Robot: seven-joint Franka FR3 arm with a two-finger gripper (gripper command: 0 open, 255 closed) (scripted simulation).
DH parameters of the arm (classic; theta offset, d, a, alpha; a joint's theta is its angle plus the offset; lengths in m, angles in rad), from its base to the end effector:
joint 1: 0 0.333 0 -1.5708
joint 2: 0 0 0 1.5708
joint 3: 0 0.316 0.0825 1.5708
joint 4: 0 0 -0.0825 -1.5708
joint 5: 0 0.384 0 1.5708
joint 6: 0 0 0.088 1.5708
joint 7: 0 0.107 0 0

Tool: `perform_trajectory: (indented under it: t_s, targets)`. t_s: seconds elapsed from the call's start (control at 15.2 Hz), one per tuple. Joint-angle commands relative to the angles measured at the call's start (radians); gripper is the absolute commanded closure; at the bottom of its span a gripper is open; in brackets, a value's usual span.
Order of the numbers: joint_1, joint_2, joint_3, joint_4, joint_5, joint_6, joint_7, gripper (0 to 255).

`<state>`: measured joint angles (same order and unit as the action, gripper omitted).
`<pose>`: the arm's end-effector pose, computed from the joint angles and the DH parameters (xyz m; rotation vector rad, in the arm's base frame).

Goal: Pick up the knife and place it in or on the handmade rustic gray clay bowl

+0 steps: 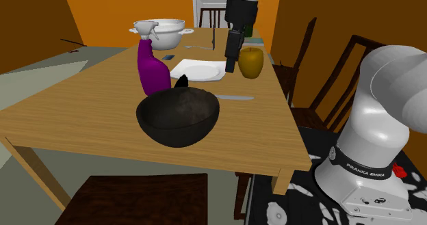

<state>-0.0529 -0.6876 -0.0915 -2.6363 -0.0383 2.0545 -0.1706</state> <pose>0.3458 -0.0529 0.4664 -3.1281 -0.0938 -0.1667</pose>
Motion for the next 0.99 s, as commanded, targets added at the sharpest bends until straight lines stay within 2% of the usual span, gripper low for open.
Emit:
perform_trajectory:
  t_s: [0.0,0.46,0.92]
  targets:
    - [-0.01,0.029,-0.015,-0.047,-0.019,0.104,-0.019,0]
    - [-0.041,0.241,-0.08,-0.111,-0.07,0.462,-0.092,0]
    - [-0.032,0.349,-0.092,-0.128,-0.063,0.588,-0.099,0]
